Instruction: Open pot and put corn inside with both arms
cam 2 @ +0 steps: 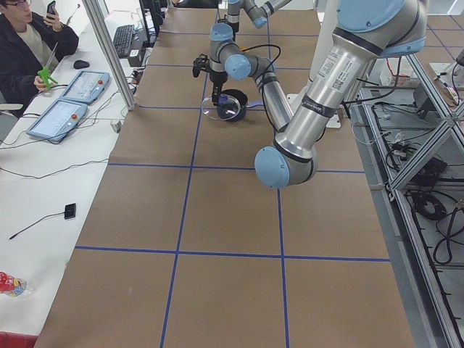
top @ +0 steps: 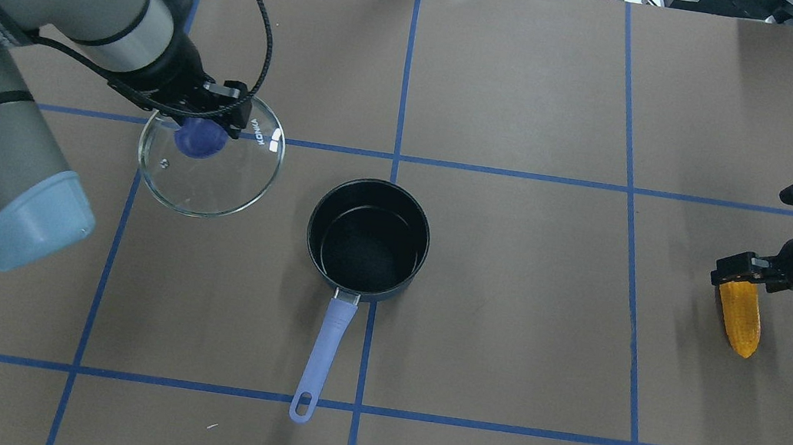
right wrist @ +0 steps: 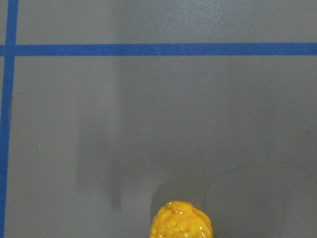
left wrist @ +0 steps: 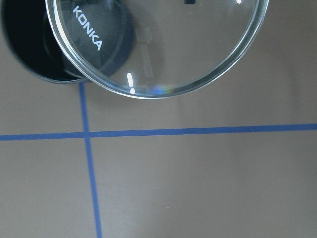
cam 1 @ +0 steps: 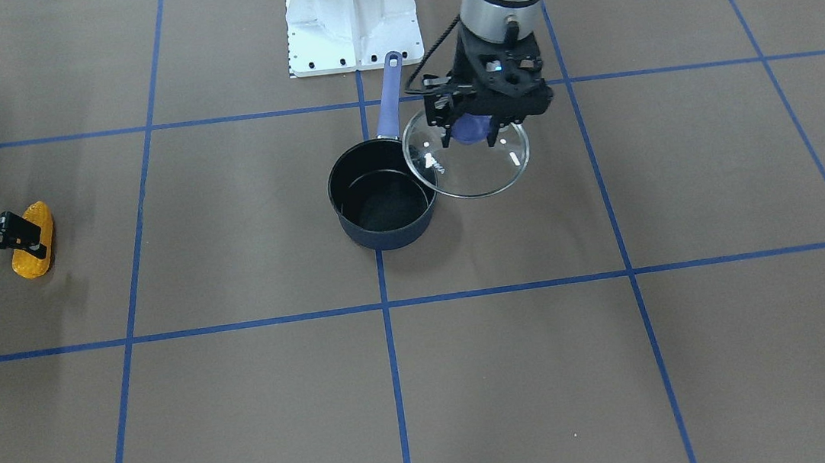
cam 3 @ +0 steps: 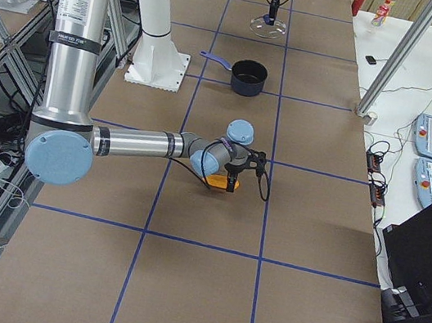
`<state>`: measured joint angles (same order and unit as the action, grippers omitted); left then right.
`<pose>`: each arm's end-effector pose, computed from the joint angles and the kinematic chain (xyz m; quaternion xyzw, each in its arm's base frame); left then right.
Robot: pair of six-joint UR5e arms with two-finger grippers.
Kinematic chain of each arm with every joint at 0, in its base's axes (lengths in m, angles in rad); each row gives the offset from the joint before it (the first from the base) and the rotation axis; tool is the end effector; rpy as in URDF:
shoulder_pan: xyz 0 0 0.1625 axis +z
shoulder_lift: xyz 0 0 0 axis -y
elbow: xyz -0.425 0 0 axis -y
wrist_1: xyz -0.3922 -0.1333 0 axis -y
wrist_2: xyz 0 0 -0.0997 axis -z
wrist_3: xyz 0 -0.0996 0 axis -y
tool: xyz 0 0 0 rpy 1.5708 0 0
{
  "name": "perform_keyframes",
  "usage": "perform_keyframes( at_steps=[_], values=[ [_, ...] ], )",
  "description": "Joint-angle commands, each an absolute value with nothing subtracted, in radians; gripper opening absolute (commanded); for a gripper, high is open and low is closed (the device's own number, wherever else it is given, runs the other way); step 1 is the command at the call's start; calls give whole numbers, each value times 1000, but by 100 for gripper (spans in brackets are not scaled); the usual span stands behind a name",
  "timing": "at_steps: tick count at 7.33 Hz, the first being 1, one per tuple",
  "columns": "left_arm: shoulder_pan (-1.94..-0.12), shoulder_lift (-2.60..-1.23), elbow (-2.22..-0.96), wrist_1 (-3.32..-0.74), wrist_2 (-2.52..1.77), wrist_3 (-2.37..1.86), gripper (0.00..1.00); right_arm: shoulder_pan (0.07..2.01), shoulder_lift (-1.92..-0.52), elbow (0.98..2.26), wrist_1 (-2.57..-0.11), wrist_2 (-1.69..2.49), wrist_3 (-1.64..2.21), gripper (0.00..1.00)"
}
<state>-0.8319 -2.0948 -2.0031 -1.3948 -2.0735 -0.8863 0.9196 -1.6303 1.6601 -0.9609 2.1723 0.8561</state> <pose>0.3215 -0.4796 0.2019 0.0863 0.4256 0.0284 0.9003 -0.2393 -0.4409 0.5814 0.0266 -0.4106 0.0001 0.9114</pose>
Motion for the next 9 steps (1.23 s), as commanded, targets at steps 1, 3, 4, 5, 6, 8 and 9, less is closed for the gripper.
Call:
perform_keyframes(
  at_steps=[1, 3, 4, 5, 6, 8, 9],
  values=[
    [-915, -1916, -2005, -1518, -2092, -735, 47, 878, -1644, 1673, -962, 2134, 864, 99],
    [-934, -1771, -1951, -1768, -2092, -712, 47, 868, -1655, 1681, -960, 2132, 862, 89],
    [-934, -1735, -1925, -1834, -2092, -710, 47, 868, -1657, 1686, -962, 2132, 862, 69],
    [-936, -1705, -1895, -1909, -2094, -712, 47, 868, -1672, 1710, -962, 2131, 861, 46],
    [-936, -1681, -1860, -1978, -2094, -710, 47, 870, -1678, 1721, -963, 2132, 862, 20],
    [-936, -1669, -1804, -2046, -2114, -710, 47, 871, -1687, 1745, -966, 2099, 862, 0],
    [-934, -1669, -1804, -2046, -2115, -712, 47, 871, -1687, 1747, -966, 2098, 859, 0]
  ],
)
